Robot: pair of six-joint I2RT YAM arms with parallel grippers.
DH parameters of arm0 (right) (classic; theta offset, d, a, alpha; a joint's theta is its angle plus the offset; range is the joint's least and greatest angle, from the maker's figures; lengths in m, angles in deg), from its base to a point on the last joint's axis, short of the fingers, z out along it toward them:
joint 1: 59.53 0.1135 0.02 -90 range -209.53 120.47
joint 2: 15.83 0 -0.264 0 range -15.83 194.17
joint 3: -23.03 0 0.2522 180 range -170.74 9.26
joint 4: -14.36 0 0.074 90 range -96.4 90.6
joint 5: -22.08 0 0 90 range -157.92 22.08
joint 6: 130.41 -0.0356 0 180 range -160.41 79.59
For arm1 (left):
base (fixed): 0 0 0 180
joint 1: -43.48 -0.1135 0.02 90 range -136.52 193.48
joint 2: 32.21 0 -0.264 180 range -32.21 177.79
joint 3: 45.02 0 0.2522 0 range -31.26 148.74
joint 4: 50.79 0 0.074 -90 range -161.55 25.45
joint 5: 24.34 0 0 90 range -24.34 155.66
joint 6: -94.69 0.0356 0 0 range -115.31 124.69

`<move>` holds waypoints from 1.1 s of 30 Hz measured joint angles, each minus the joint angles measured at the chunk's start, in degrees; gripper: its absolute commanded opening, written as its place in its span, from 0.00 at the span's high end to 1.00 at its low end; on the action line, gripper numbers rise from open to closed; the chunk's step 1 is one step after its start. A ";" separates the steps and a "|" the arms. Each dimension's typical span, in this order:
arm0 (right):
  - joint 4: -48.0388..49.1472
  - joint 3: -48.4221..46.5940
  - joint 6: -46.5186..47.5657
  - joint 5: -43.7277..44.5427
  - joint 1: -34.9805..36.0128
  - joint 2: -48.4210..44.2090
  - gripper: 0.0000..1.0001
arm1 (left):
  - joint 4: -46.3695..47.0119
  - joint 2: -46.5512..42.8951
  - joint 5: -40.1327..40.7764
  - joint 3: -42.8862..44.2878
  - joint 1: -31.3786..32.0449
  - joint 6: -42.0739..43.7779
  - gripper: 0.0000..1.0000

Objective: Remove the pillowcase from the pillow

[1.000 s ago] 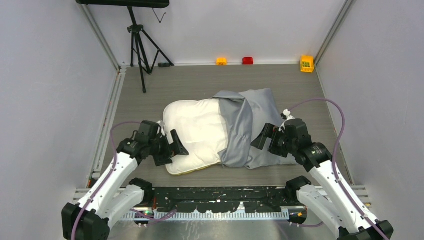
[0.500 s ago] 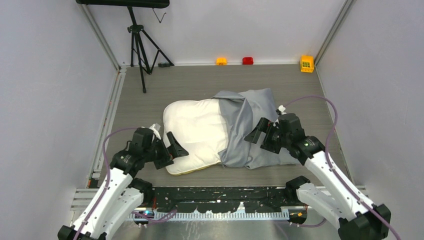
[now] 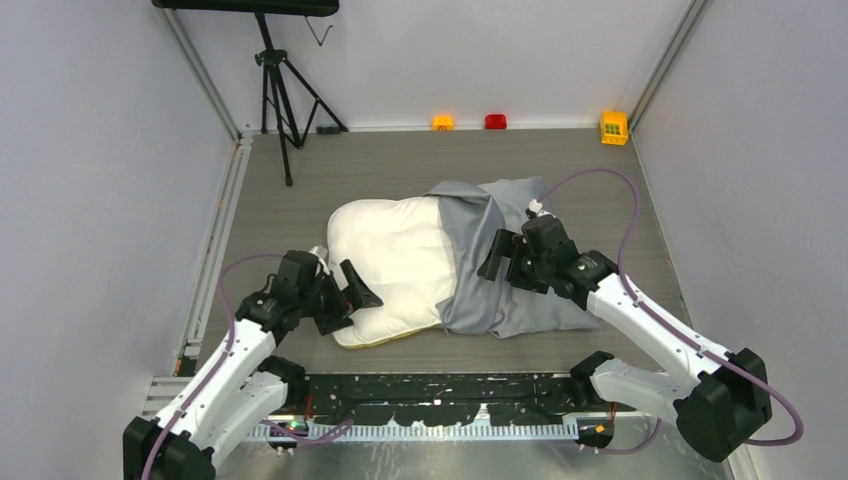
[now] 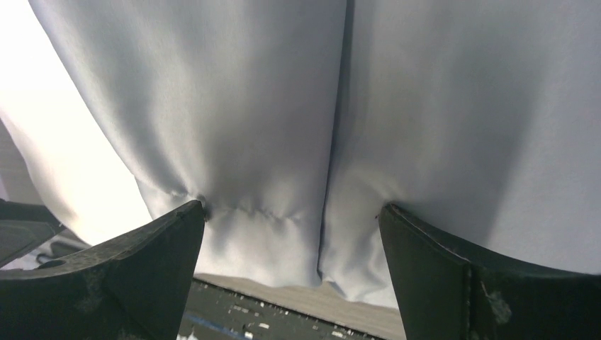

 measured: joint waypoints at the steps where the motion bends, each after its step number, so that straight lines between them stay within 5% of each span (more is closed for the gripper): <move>1: 0.50 0.09 0.04 0.79 0.00 0.00 0.04 | 0.92 1.22 -0.09 -0.02 0.00 0.02 0.00; 10: 1.77 0.13 -0.24 2.89 0.00 0.02 0.09 | 3.74 4.52 0.79 -0.50 0.00 -0.48 0.01; 13: 1.75 0.13 -0.26 2.97 0.00 0.02 0.20 | 3.28 3.02 3.32 -0.92 0.09 -2.05 0.00; 18: 1.64 0.04 -0.17 3.15 0.00 0.15 0.66 | 3.80 0.11 6.67 -2.95 0.09 -4.04 0.02; 21: 1.60 0.00 -0.02 3.32 0.00 0.39 0.86 | 5.97 1.07 6.71 -4.39 0.09 -4.66 0.16; 27: 0.07 -0.44 -0.72 7.91 0.02 0.50 1.00 | 9.25 8.48 7.10 -3.96 0.09 -4.55 0.81; 33: -7.26 -0.63 -5.68 24.35 0.04 -3.15 1.00 | 10.25 8.63 10.91 -2.78 -0.98 -4.46 1.00</move>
